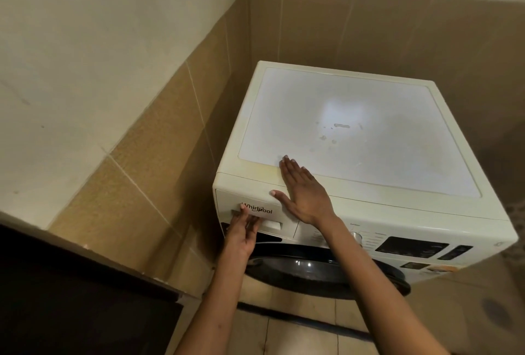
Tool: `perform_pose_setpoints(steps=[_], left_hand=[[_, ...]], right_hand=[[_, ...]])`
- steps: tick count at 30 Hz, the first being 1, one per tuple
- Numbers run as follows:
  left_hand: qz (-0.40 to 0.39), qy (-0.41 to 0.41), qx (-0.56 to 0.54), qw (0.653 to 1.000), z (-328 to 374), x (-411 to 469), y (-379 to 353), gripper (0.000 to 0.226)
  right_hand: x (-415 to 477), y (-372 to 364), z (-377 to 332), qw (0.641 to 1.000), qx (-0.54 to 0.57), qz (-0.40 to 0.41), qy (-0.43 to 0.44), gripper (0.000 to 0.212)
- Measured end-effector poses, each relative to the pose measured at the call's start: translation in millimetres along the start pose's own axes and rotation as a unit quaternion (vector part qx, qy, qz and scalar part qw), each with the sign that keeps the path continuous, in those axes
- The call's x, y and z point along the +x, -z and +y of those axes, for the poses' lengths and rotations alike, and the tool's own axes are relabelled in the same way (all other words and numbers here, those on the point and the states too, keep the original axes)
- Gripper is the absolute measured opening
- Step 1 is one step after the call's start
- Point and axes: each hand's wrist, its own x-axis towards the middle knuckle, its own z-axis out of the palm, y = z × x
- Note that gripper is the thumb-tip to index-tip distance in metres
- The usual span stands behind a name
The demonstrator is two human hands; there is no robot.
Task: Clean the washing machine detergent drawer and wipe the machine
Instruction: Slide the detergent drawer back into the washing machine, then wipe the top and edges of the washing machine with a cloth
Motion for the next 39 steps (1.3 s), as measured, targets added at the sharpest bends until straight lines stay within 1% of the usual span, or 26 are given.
perform_pose_setpoints(steps=[3,6,8,10,11,12,13,14,15,16,17,18,20,23,28,29,33,37,39], left_hand=[[-0.007,-0.005,0.014,1.000,2,-2,-1,0.043],[0.007,-0.005,0.026,1.000,1,-3,-3,0.042],[0.028,-0.005,0.042,0.999,1,-6,-4,0.041],[0.071,-0.024,0.096,0.993,2,-12,-4,0.041],[0.105,-0.055,0.149,0.982,2,-16,-4,0.041],[0.137,-0.111,0.225,0.958,5,-21,-5,0.041],[0.148,-0.182,0.305,0.923,8,-29,-7,0.038],[0.139,-0.256,0.368,0.883,12,-39,-11,0.033],[0.120,-0.317,0.411,0.847,16,-49,-18,0.024],[0.098,-0.355,0.437,0.821,21,-58,-27,0.014],[0.077,-0.379,0.453,0.803,25,-70,-40,0.009],[0.057,-0.390,0.463,0.794,28,-79,-51,0.009],[0.015,-0.381,0.482,0.788,34,-102,-79,0.013],[-0.052,-0.375,0.494,0.782,36,-134,-129,0.014],[-0.170,-0.417,0.506,0.736,20,-201,-243,0.012],[-0.196,-0.415,0.507,0.729,12,-217,-269,0.012],[-0.297,-0.375,0.490,0.729,-31,-267,-365,0.023],[-0.365,-0.383,0.484,0.697,-97,-309,-440,0.025],[-0.381,-0.398,0.485,0.679,-132,-325,-478,0.023]], right_hand=[[1,-2,-1,1.000,-0.009,0.008,-0.003,0.095],[0,-2,-1,1.000,-0.011,0.008,-0.006,0.094],[-1,-2,-2,1.000,-0.010,0.010,-0.007,0.095],[-1,0,-2,1.000,0.002,0.005,-0.007,0.095],[-1,1,-1,1.000,0.016,0.006,-0.006,0.092],[-2,3,-2,0.999,0.046,0.012,-0.009,0.082],[-4,5,-3,0.996,0.089,0.023,-0.019,0.070],[-8,9,-5,0.989,0.137,0.045,-0.033,0.060],[-11,13,-8,0.980,0.173,0.083,-0.043,0.053],[-14,19,-10,0.972,0.193,0.128,-0.052,0.046],[-19,28,-12,0.961,0.206,0.172,-0.060,0.039],[-24,39,-13,0.949,0.224,0.209,-0.073,0.032],[-33,74,-12,0.923,0.260,0.266,-0.104,0.023],[-52,143,4,0.891,0.273,0.339,-0.126,0.020],[-102,275,51,0.853,0.228,0.449,-0.135,0.017],[-115,300,64,0.846,0.218,0.466,-0.141,0.017],[-164,383,116,0.819,0.172,0.523,-0.164,0.019],[-219,454,183,0.797,0.130,0.562,-0.179,0.020],[-241,486,223,0.782,0.121,0.587,-0.174,0.019]])
